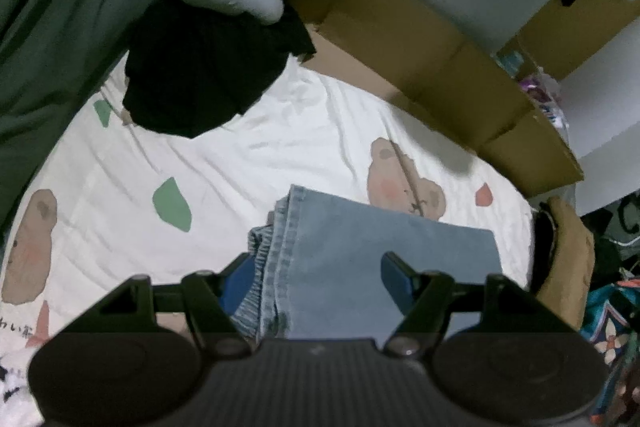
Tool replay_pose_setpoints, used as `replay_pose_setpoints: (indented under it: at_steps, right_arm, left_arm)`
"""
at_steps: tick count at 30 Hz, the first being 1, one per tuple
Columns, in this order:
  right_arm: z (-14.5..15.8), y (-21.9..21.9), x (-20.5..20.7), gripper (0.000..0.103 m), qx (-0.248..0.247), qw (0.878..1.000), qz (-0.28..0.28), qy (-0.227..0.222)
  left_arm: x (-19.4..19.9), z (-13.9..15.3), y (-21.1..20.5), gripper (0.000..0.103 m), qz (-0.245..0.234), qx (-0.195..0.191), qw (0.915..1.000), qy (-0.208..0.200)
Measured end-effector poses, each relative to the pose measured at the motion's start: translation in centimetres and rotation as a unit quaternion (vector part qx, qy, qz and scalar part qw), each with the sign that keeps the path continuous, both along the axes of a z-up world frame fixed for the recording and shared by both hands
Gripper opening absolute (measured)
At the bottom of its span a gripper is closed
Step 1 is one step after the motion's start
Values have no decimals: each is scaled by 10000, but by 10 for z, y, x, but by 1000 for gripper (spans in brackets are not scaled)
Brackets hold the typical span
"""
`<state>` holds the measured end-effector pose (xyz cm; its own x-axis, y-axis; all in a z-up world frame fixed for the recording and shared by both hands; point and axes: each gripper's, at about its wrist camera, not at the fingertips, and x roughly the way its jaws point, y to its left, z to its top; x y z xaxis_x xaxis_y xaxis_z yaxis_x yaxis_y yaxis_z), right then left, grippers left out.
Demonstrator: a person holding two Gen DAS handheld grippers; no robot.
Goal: Fold clothes
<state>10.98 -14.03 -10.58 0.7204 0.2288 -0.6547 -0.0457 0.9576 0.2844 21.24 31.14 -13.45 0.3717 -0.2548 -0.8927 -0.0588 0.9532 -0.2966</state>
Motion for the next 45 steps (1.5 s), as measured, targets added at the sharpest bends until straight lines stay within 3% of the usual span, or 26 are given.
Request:
replay_pose_setpoints:
  at_steps: [8, 15, 31, 36, 38, 45]
  right_arm:
    - [-43, 28, -1, 90, 386, 9990, -232, -65]
    - [-75, 36, 7, 90, 348, 9991, -243, 50]
    - [-133, 56, 0, 90, 215, 9970, 207, 716]
    - [-152, 73, -2, 90, 82, 9947, 537, 871]
    - [-158, 80, -2, 90, 145, 9937, 669, 888]
    - [-177, 105, -4, 90, 301, 9893, 1033, 985]
  left_arm:
    - [14, -20, 4, 72, -21, 60, 10000, -35]
    - [21, -41, 7, 72, 48, 9, 10000, -75]
    - [11, -106, -21, 72, -581, 42, 9982, 127]
    - [9, -125, -18, 65, -392, -70, 9990, 206]
    - [7, -131, -15, 57, -334, -133, 9990, 268]
    - [-13, -156, 0, 57, -195, -120, 9986, 484]
